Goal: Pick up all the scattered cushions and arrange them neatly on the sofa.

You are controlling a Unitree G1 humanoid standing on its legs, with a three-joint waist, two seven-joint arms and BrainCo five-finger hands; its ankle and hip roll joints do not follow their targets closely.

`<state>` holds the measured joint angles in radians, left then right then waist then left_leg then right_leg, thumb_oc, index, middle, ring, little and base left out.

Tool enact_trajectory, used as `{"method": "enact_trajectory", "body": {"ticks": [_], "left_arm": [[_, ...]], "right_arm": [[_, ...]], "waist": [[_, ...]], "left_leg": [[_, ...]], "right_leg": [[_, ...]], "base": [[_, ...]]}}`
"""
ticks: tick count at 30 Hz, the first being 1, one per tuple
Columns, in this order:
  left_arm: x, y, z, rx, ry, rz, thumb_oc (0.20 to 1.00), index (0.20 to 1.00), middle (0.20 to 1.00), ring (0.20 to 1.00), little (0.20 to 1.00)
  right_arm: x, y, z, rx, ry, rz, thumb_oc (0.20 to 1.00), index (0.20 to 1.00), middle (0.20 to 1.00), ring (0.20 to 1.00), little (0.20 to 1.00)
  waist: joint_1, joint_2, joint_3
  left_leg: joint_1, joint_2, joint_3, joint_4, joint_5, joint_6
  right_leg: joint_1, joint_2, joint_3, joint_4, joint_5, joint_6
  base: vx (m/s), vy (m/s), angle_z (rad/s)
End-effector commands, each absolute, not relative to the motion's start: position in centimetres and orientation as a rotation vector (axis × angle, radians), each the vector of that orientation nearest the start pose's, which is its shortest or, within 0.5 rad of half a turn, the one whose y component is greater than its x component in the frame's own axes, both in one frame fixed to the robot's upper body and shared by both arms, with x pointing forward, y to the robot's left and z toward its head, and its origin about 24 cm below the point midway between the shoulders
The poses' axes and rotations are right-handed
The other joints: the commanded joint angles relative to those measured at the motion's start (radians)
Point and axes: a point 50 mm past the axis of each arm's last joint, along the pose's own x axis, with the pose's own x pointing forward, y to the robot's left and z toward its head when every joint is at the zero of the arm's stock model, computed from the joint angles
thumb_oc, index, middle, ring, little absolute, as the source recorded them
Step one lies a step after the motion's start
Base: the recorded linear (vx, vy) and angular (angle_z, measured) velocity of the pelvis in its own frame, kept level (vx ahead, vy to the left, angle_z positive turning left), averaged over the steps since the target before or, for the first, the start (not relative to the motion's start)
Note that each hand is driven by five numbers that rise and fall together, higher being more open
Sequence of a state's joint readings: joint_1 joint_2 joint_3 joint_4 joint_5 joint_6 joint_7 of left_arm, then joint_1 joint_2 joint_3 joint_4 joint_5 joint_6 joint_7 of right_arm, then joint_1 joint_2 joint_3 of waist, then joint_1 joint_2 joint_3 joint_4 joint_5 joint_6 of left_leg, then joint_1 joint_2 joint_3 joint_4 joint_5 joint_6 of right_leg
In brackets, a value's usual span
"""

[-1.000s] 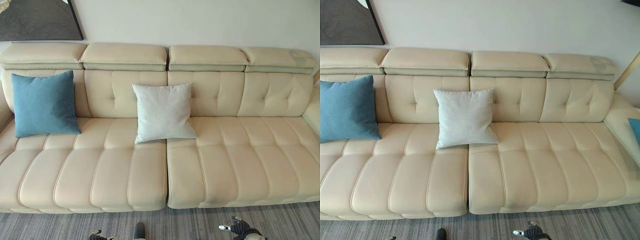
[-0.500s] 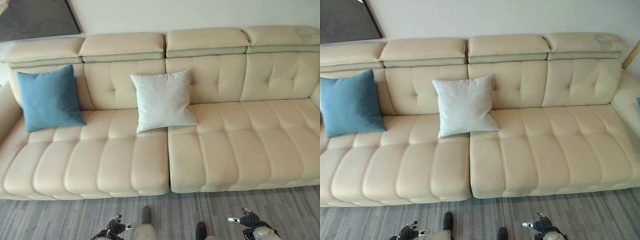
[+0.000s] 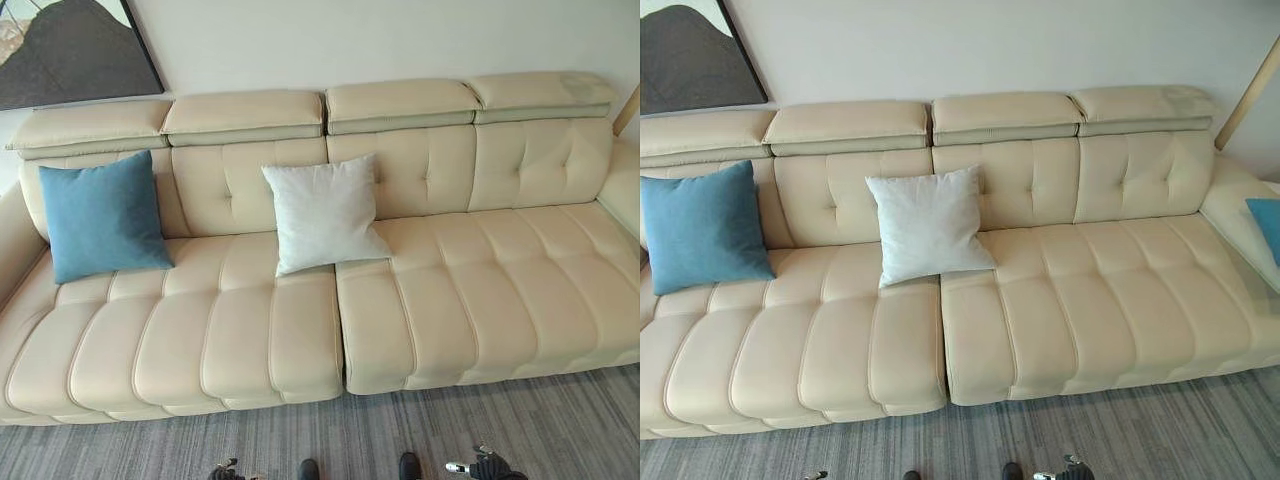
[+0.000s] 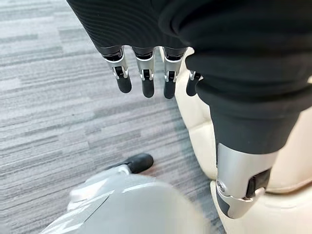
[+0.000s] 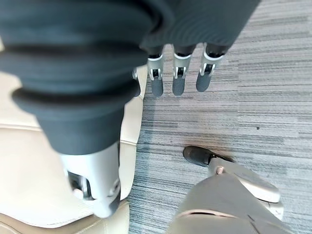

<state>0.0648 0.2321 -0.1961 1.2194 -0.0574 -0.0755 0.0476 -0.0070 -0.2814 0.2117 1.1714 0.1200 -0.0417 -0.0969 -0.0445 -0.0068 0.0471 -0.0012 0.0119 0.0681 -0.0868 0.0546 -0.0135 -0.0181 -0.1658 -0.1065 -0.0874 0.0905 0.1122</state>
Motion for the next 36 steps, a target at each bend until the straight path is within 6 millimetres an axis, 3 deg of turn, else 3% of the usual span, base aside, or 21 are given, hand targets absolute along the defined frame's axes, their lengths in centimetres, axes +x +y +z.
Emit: {"method": "enact_trajectory", "body": {"ticks": [1, 6, 7, 8, 9, 10, 12, 17, 19, 21, 22, 23, 24, 25, 26, 27, 29, 30, 33, 35, 36], "left_arm": [[9.7, 23.3, -15.9, 0.356, 1.153, 0.025, 1.000, 1.000, 1.000, 1.000, 1.000], [11.3, 23.9, -15.4, 0.369, 1.114, 0.046, 1.000, 1.000, 1.000, 1.000, 1.000], [11.5, 24.0, -15.3, 0.371, 1.108, 0.049, 1.000, 1.000, 1.000, 1.000, 1.000], [11.3, 24.2, -15.3, 0.373, 1.118, 0.054, 1.000, 1.000, 1.000, 1.000, 1.000], [11.3, 24.2, -15.3, 0.373, 1.119, 0.053, 1.000, 1.000, 1.000, 1.000, 1.000], [11.2, 24.4, -15.3, 0.372, 1.124, 0.061, 1.000, 1.000, 1.000, 1.000, 1.000], [12.0, 24.5, -15.0, 0.374, 1.100, 0.062, 1.000, 1.000, 1.000, 1.000, 1.000], [12.4, 24.1, -15.0, 0.403, 1.095, 0.022, 1.000, 1.000, 1.000, 1.000, 1.000], [13.1, 23.4, -14.9, 0.422, 1.072, -0.015, 1.000, 1.000, 1.000, 1.000, 1.000], [13.2, 23.1, -14.9, 0.426, 1.068, -0.030, 1.000, 1.000, 1.000, 1.000, 1.000], [13.3, 23.0, -14.9, 0.423, 1.060, -0.032, 1.000, 1.000, 1.000, 1.000, 1.000], [13.4, 22.6, -14.9, 0.407, 1.048, -0.030, 1.000, 1.000, 1.000, 1.000, 1.000], [13.4, 22.6, -14.9, 0.407, 1.048, -0.030, 1.000, 1.000, 1.000, 1.000, 1.000], [13.3, 22.4, -15.0, 0.392, 1.047, -0.024, 1.000, 1.000, 1.000, 1.000, 1.000], [13.2, 22.2, -15.0, 0.386, 1.045, -0.025, 1.000, 1.000, 1.000, 1.000, 1.000], [12.8, 21.8, -15.2, 0.367, 1.051, -0.029, 1.000, 1.000, 1.000, 1.000, 1.000], [12.6, 21.5, -15.3, 0.357, 1.056, -0.032, 1.000, 1.000, 1.000, 1.000, 1.000], [12.1, 21.4, -15.5, 0.334, 1.071, -0.021, 1.000, 1.000, 1.000, 1.000, 1.000], [11.8, 21.3, -15.7, 0.300, 1.081, 0.002, 1.000, 1.000, 1.000, 1.000, 1.000], [11.8, 21.3, -15.7, 0.265, 1.081, 0.034, 1.000, 1.000, 1.000, 1.000, 1.000], [12.0, 21.2, -15.7, 0.256, 1.078, 0.037, 1.000, 1.000, 1.000, 1.000, 1.000]], "right_arm": [[14.0, -25.3, -14.0, -0.286, 1.031, -0.198, 1.000, 1.000, 1.000, 1.000, 1.000], [14.6, -24.8, -14.0, -0.230, 1.013, -0.238, 1.000, 1.000, 1.000, 1.000, 1.000], [14.8, -24.6, -13.9, -0.217, 1.004, -0.244, 1.000, 1.000, 1.000, 1.000, 1.000], [14.6, -24.6, -14.0, -0.216, 1.010, -0.251, 1.000, 1.000, 1.000, 1.000, 1.000], [14.6, -24.6, -14.0, -0.216, 1.010, -0.251, 1.000, 1.000, 1.000, 1.000, 1.000], [14.3, -25.0, -14.0, -0.237, 1.022, -0.262, 1.000, 1.000, 1.000, 1.000, 1.000], [13.8, -25.9, -13.9, -0.244, 1.034, -0.304, 1.000, 1.000, 1.000, 1.000, 1.000], [12.8, -26.9, -13.9, -0.238, 1.052, -0.342, 1.000, 1.000, 1.000, 1.000, 1.000], [12.2, -27.7, -13.8, -0.223, 1.052, -0.374, 1.000, 1.000, 1.000, 1.000, 1.000], [12.3, -27.8, -13.7, -0.230, 1.048, -0.375, 1.000, 1.000, 1.000, 1.000, 1.000], [12.4, -27.8, -13.7, -0.240, 1.044, -0.367, 1.000, 1.000, 1.000, 1.000, 1.000], [12.8, -28.0, -13.5, -0.270, 1.033, -0.344, 1.000, 1.000, 1.000, 1.000, 1.000], [12.8, -28.0, -13.5, -0.270, 1.032, -0.345, 1.000, 1.000, 1.000, 1.000, 1.000], [13.2, -28.0, -13.3, -0.281, 1.020, -0.334, 1.000, 1.000, 1.000, 1.000, 1.000], [13.6, -28.1, -13.1, -0.290, 1.014, -0.326, 1.000, 1.000, 1.000, 1.000, 1.000], [13.9, -27.8, -13.1, -0.297, 1.010, -0.308, 1.000, 1.000, 1.000, 1.000, 1.000], [14.1, -27.7, -13.1, -0.302, 1.008, -0.299, 1.000, 1.000, 1.000, 1.000, 1.000], [14.0, -27.6, -13.2, -0.311, 1.013, -0.289, 1.000, 1.000, 1.000, 1.000, 1.000], [14.2, -27.5, -13.2, -0.319, 1.009, -0.284, 1.000, 1.000, 1.000, 1.000, 1.000], [14.5, -27.4, -13.1, -0.331, 1.002, -0.283, 1.000, 1.000, 1.000, 1.000, 1.000], [14.6, -27.3, -13.1, -0.336, 1.000, -0.282, 1.000, 1.000, 1.000, 1.000, 1.000]], "waist": [[0.007, 0.014, 0.042], [-0.010, 0.014, 0.089], [-0.006, 0.018, 0.105], [0.002, 0.030, 0.111], [0.003, 0.030, 0.112], [0.011, 0.028, 0.105], [-0.002, 0.009, 0.079], [-0.026, 0.007, 0.058], [-0.067, 0.027, 0.062], [-0.074, 0.033, 0.062], [-0.073, 0.034, 0.065], [-0.063, 0.040, 0.075], [-0.064, 0.043, 0.077], [-0.056, 0.042, 0.082], [-0.044, 0.037, 0.088], [-0.018, 0.017, 0.095], [-0.002, 0.013, 0.098], [0.028, 0.012, 0.106], [0.055, 0.020, 0.112], [0.094, 0.053, 0.118], [0.106, 0.052, 0.127]], "left_leg": [[0.002, 0.016, 0.004, 0.038, -0.079, -0.030], [-0.023, 0.015, 0.088, 0.041, -0.087, -0.008], [-0.027, 0.027, 0.125, 0.047, -0.093, -0.007], [-0.008, 0.057, 0.204, 0.046, -0.113, -0.022], [-0.006, 0.056, 0.204, 0.045, -0.114, -0.022], [0.012, 0.080, 0.301, 0.047, -0.110, -0.030], [0.045, 0.099, 0.421, 0.039, -0.112, -0.042], [0.063, 0.119, 0.474, 0.088, -0.135, -0.065], [0.061, 0.216, 0.517, 0.270, -0.152, -0.105], [0.058, 0.260, 0.524, 0.356, -0.121, -0.125], [0.050, 0.279, 0.504, 0.423, -0.092, -0.126], [0.024, 0.301, 0.422, 0.546, -0.047, -0.128], [0.021, 0.307, 0.418, 0.553, -0.048, -0.132], [0.002, 0.286, 0.349, 0.598, -0.035, -0.126], [-0.027, 0.244, 0.282, 0.633, -0.051, -0.110], [-0.114, 0.129, 0.166, 0.654, -0.098, -0.061], [-0.151, 0.088, 0.120, 0.642, -0.117, -0.049], [-0.212, 0.044, 0.055, 0.573, -0.134, -0.032], [-0.247, 0.010, 0.003, 0.407, -0.100, -0.032], [-0.300, 0.012, -0.061, 0.150, 0.040, -0.061], [-0.328, 0.014, -0.057, 0.088, 0.051, -0.068]], "right_leg": [[0.005, 0.070, -0.015, 0.060, -0.122, -0.015], [-0.104, 0.040, -0.007, 0.162, -0.104, 0.010], [-0.126, 0.010, -0.064, 0.205, -0.105, 0.011], [-0.115, -0.061, -0.241, 0.256, -0.134, 0.010], [-0.114, -0.062, -0.240, 0.259, -0.137, 0.011], [-0.104, -0.117, -0.381, 0.252, -0.118, 0.010], [-0.104, -0.163, -0.499, 0.189, -0.046, 0.041], [-0.080, -0.145, -0.498, 0.119, -0.034, 0.045], [-0.064, -0.102, -0.452, 0.124, -0.090, 0.006], [-0.048, -0.073, -0.434, 0.120, -0.115, -0.017], [-0.037, -0.057, -0.414, 0.116, -0.132, -0.029], [-0.007, -0.010, -0.365, 0.099, -0.164, -0.063], [-0.004, -0.005, -0.367, 0.098, -0.165, -0.065], [0.008, 0.012, -0.332, 0.092, -0.178, -0.078], [0.017, 0.019, -0.294, 0.092, -0.185, -0.086], [0.021, 0.020, -0.219, 0.099, -0.185, -0.092], [0.026, 0.024, -0.182, 0.105, -0.191, -0.088], [0.048, 0.037, -0.133, 0.103, -0.204, -0.084], [0.070, 0.057, -0.104, 0.094, -0.214, -0.075], [0.117, 0.111, -0.061, 0.083, -0.242, -0.067], [0.142, 0.119, -0.042, 0.082, -0.259, -0.068]], "base": [[-0.05, 0.076, -0.12], [-0.15, 0.053, -0.35], [-0.16, 0.017, -1.33], [-0.10, 0.001, -2.01], [-0.05, -0.025, -2.19], [0.00, -0.060, -2.74], [0.13, -0.222, -2.19], [0.16, -0.258, -1.36], [0.26, -0.434, -0.25], [0.21, -0.319, -0.42], [0.39, -0.465, -0.97], [0.27, -0.308, -0.91], [0.28, -0.285, -0.91], [0.20, -0.150, -0.77], [0.34, -0.193, -0.90], [0.24, -0.112, -0.89], [0.27, -0.080, -1.20], [0.30, -0.078, -1.19], [0.34, -0.054, -0.92], [0.51, -0.053, -1.06], [0.60, -0.050, -0.61]]}}
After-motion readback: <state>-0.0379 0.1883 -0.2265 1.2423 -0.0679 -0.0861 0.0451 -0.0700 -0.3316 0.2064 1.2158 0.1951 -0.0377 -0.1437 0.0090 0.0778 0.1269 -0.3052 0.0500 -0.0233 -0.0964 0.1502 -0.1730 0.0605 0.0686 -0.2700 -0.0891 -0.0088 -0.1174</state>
